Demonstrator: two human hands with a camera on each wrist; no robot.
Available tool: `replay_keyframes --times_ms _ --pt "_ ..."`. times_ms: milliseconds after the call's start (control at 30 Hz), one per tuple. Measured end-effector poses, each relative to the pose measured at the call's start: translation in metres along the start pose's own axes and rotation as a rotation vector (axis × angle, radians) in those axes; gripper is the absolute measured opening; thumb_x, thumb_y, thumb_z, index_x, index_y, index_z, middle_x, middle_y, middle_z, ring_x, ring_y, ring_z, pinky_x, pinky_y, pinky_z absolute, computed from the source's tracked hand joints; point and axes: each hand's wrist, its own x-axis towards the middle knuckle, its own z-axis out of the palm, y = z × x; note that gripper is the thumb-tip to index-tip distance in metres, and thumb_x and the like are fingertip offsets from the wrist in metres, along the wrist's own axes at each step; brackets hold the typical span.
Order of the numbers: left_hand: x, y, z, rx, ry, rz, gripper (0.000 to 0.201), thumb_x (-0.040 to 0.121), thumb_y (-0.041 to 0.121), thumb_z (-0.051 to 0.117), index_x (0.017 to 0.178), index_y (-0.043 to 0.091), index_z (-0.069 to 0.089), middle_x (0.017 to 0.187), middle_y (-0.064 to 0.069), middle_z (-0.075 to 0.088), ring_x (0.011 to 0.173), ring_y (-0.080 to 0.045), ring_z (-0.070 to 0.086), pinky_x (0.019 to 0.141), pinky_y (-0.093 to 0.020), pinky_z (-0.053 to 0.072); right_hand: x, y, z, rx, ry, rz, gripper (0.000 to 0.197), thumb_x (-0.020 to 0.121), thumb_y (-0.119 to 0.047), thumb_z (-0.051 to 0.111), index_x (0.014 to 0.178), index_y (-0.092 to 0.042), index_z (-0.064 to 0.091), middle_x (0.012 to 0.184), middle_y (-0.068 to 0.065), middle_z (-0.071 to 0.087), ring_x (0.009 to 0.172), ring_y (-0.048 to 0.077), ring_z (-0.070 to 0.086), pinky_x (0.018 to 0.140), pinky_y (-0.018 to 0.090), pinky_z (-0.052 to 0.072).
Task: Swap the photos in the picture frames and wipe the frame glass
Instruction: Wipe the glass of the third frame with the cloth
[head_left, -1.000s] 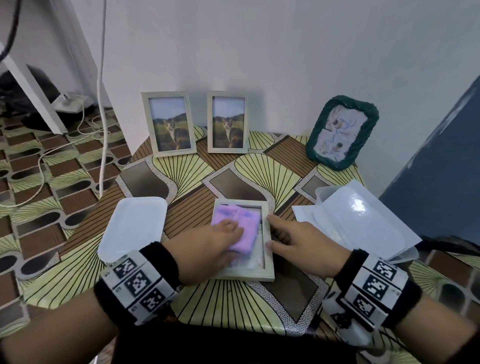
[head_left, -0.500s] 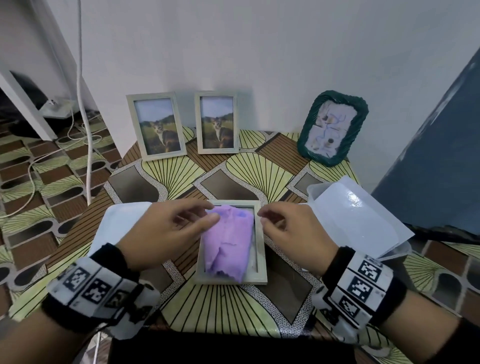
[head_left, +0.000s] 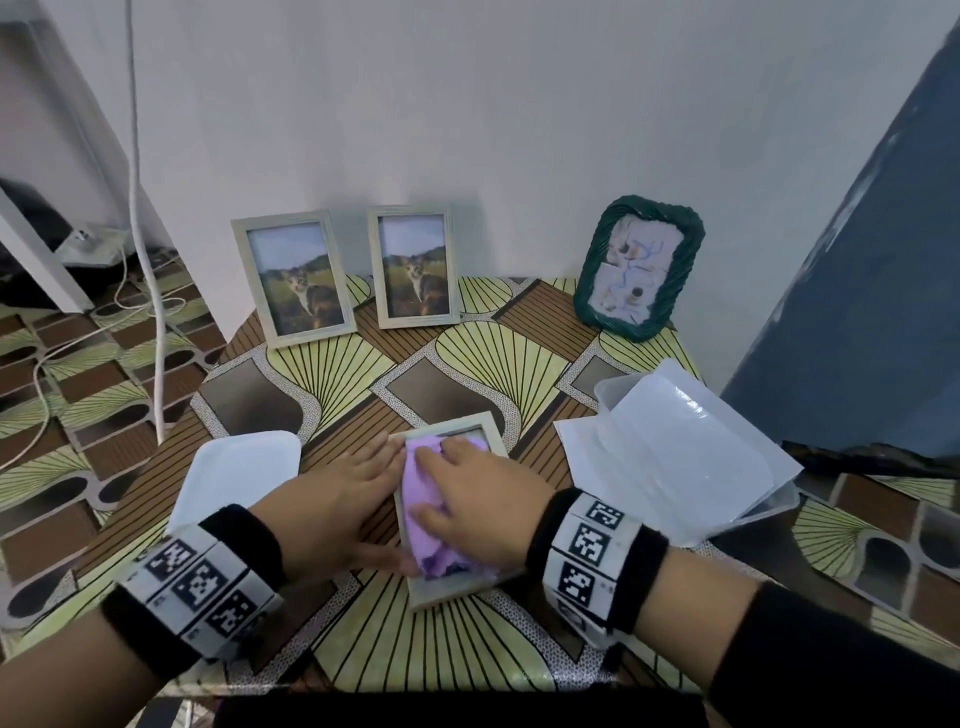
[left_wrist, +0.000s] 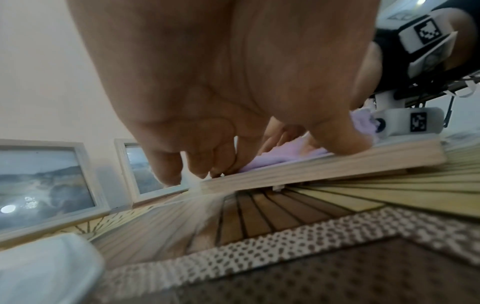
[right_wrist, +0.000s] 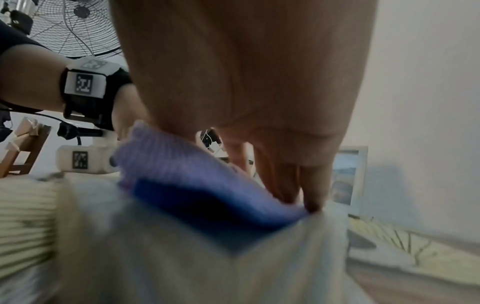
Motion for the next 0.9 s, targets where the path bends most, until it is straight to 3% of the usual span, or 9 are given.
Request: replay_keyframes --times_ms 100,167,267,467,567,700,800,900 --pt "0.002 0.002 0.000 -0.057 -0.039 -0.032 0.122 0.068 0.086 0.042 0.150 0.020 -0.019 0.151 0.008 -0.029 0.138 -0.006 -0.031 0.113 -0.020 -0.015 0.005 -0.006 -0.010 -0.130 -0.113 0.009 0.063 0.092 -0.033 0.059 0.145 -0.009 0.032 0.145 0.018 0.040 0.133 0.034 0.040 0.105 0.043 0.038" --pt "0.002 0.002 -0.001 -0.093 -0.048 -0.026 0.122 0.070 0.083 0.046 0.151 0.018 -0.018 0.153 0.006 -0.029 0.140 -0.006 -0.030 0.113 -0.019 -0.015 0.011 -0.011 -0.016 -0.234 -0.089 0.002 0.051 0.091 -0.031 0.063 0.134 -0.010 0.044 0.133 0.012 0.052 0.123 0.029 0.051 0.096 0.039 0.043" --pt "0.002 0.005 -0.005 -0.135 -0.048 -0.009 0.123 0.070 0.080 0.050 0.152 0.016 -0.016 0.158 0.003 -0.024 0.143 -0.006 -0.025 0.117 -0.021 -0.011 0.016 -0.016 -0.024 -0.277 -0.082 0.004 0.029 0.094 -0.033 0.059 0.118 -0.017 0.053 0.114 0.004 0.061 0.107 0.026 0.061 0.081 0.035 0.045" --pt "0.000 0.008 -0.009 -0.155 -0.040 0.000 0.120 0.073 0.076 0.055 0.153 0.017 -0.013 0.159 0.003 -0.021 0.142 -0.003 -0.025 0.115 -0.017 -0.009 0.012 -0.010 -0.033 -0.284 -0.110 -0.050 0.028 0.097 -0.031 0.053 0.118 -0.014 0.055 0.113 0.007 0.062 0.104 0.027 0.061 0.078 0.033 0.042" --pt "0.000 0.008 -0.010 -0.166 -0.055 -0.009 0.121 0.073 0.076 0.055 0.153 0.018 -0.013 0.159 0.004 -0.023 0.142 -0.002 -0.024 0.114 -0.015 -0.009 0.006 0.004 -0.027 -0.274 -0.119 -0.123 0.042 0.092 -0.020 0.060 0.131 -0.008 0.048 0.124 0.014 0.057 0.108 0.031 0.060 0.079 0.036 0.045" --pt "-0.002 0.007 -0.012 -0.166 -0.082 -0.014 0.121 0.073 0.079 0.053 0.152 0.020 -0.015 0.157 0.008 -0.026 0.140 0.002 -0.025 0.112 -0.013 -0.011 0.000 0.024 -0.009 -0.261 -0.190 -0.150 0.079 0.086 -0.010 0.065 0.152 -0.012 0.021 0.155 0.023 0.025 0.131 0.040 0.045 0.096 0.043 0.046" --pt "-0.004 0.008 -0.012 -0.127 -0.090 -0.023 0.119 0.075 0.080 0.050 0.151 0.019 -0.019 0.155 0.007 -0.030 0.141 0.000 -0.025 0.112 -0.014 -0.011 0.001 0.035 -0.001 -0.211 -0.155 -0.176 0.083 0.083 -0.009 0.068 0.153 -0.020 0.025 0.157 0.017 0.024 0.123 0.039 0.052 0.093 0.041 0.049" --pt "-0.004 0.009 -0.010 -0.102 -0.098 -0.018 0.118 0.079 0.078 0.047 0.148 0.016 -0.025 0.154 0.005 -0.034 0.141 -0.003 -0.027 0.111 -0.014 -0.014 -0.003 0.039 0.004 -0.194 -0.126 -0.193 0.077 0.083 -0.011 0.067 0.150 -0.021 0.032 0.158 0.016 0.024 0.129 0.038 0.049 0.098 0.042 0.050"
